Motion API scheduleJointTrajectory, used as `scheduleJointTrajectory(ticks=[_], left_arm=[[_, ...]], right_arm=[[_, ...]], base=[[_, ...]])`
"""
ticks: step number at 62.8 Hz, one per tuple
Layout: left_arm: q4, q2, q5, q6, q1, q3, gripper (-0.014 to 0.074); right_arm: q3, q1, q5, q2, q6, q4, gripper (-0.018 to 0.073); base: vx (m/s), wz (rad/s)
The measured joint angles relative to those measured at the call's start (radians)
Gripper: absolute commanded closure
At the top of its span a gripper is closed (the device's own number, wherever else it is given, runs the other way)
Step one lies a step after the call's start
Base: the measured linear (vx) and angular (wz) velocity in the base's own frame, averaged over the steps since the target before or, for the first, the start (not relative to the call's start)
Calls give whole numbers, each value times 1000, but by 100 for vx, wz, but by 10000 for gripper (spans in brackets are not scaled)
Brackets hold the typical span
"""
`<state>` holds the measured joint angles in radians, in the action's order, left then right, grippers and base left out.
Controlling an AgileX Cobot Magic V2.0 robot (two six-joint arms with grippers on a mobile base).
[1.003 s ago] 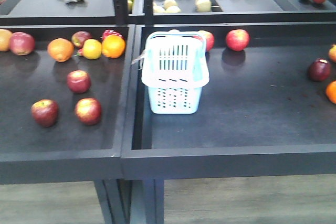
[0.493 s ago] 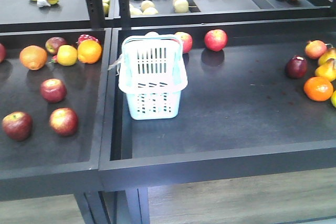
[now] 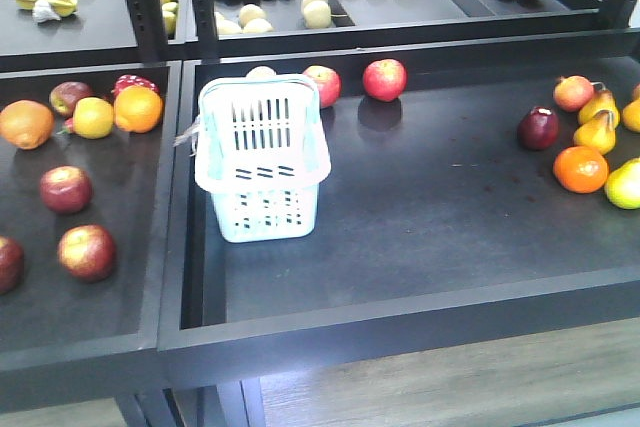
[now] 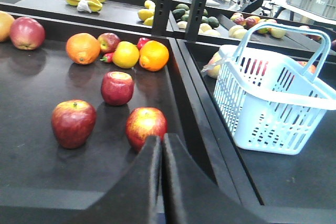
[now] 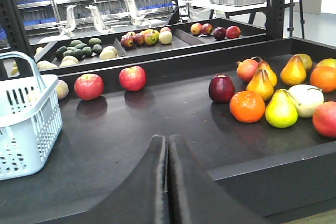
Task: Pick three apples into basket with both arms
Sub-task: 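Drive along the fruit tables toward the light-blue basket, then stop the base in front of the light-blue basket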
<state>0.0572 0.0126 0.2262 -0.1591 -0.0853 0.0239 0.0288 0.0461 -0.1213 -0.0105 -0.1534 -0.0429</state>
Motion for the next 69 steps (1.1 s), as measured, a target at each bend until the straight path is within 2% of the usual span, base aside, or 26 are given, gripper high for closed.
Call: scheduleJointTrajectory(ticks=[41,69], left_arm=[[0,0,0,0,0,0,603],[0,0,0,0,0,0,603]], right_arm=[[0,0,0,0,0,0,564],[0,0,0,0,0,0,564]], base=[[7,-4],[11,10]])
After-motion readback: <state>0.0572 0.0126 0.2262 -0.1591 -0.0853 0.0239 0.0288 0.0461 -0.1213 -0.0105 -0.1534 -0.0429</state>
